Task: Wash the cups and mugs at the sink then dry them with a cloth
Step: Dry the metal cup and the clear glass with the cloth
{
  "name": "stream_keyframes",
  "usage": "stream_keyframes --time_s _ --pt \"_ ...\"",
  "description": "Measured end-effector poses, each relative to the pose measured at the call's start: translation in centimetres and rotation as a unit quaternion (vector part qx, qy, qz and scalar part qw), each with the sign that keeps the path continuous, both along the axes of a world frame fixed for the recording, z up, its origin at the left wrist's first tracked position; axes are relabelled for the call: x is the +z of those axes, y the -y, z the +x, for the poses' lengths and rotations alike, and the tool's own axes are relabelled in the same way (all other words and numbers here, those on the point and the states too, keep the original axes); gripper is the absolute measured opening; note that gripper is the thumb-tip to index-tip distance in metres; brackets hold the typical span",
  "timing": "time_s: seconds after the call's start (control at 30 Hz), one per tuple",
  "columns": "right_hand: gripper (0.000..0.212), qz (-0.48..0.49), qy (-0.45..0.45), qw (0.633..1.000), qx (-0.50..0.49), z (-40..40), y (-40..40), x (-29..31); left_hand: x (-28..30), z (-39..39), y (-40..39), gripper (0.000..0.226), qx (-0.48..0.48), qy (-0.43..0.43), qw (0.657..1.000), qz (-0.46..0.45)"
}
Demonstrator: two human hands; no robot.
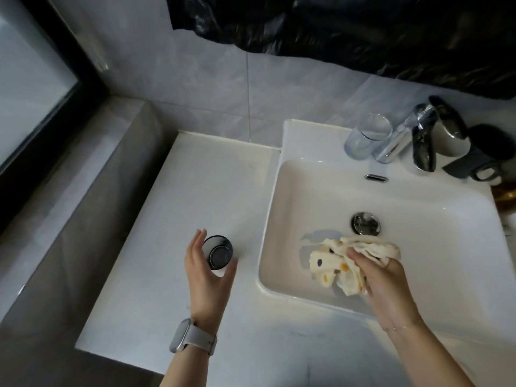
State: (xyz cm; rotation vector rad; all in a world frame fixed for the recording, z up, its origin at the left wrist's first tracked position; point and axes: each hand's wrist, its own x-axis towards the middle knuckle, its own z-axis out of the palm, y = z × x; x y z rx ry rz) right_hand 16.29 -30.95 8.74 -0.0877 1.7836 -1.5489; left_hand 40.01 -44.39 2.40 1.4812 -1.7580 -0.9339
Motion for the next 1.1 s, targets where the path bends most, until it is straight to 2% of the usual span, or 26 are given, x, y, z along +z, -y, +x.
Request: stream_keyframes --time_s 0.07,0.17,0.3,0.47,0.6,0.7,0.83,0.9,0.97,1.1 --pt "0.012 -0.005 -0.003 1.000 -0.013 -0.6 -0.9 0.4 2.1 -1.7 -0.8 0.064 -0.034 0.003 0.999 -0.040" --pt "0.010 -0.004 -0.019 1.000 -0.024 -1.8 -2.6 1.0 4.1 -5.5 -2.3 0.045 -0.105 -0.016 0.994 -0.032" --pt "0.007 -0.005 -0.041 0.999 -0.028 -4.4 -5.3 2.4 5.4 -11.7 -4.3 0.037 -0.158 -0.040 0.986 -0.013" --pt "0.011 -0.018 -0.050 0.998 -0.044 -8.6 -8.1 3.6 6.1 -19.3 -5.0 0.033 -0.197 -0.057 0.978 0.033" --pt "0.010 -0.021 -0.035 0.998 -0.055 -11.2 -9.2 3.7 5.5 -24.6 -3.7 0.037 -0.163 -0.068 0.983 0.053" --pt "0.008 -0.012 -0.007 0.998 -0.059 -13.2 -9.6 3.1 4.5 -28.1 -1.9 0.049 -0.137 -0.068 0.986 0.062" --pt "0.009 -0.009 -0.013 0.998 -0.067 -15.6 -9.5 1.9 3.6 -32.2 1.6 0.081 -0.106 -0.051 0.992 0.043" --pt "0.011 -0.005 -0.007 0.998 -0.065 -16.4 -9.2 1.1 3.3 -33.9 3.3 0.092 -0.116 -0.080 0.989 0.049" --pt "0.013 0.001 0.004 0.998 -0.059 -17.1 -8.9 0.4 3.1 -35.4 4.7 0.087 -0.130 -0.122 0.982 0.059" --pt "0.014 -0.002 0.024 0.998 -0.053 -17.8 -8.2 -0.3 2.8 -37.0 6.1 0.055 -0.128 -0.134 0.981 0.054"
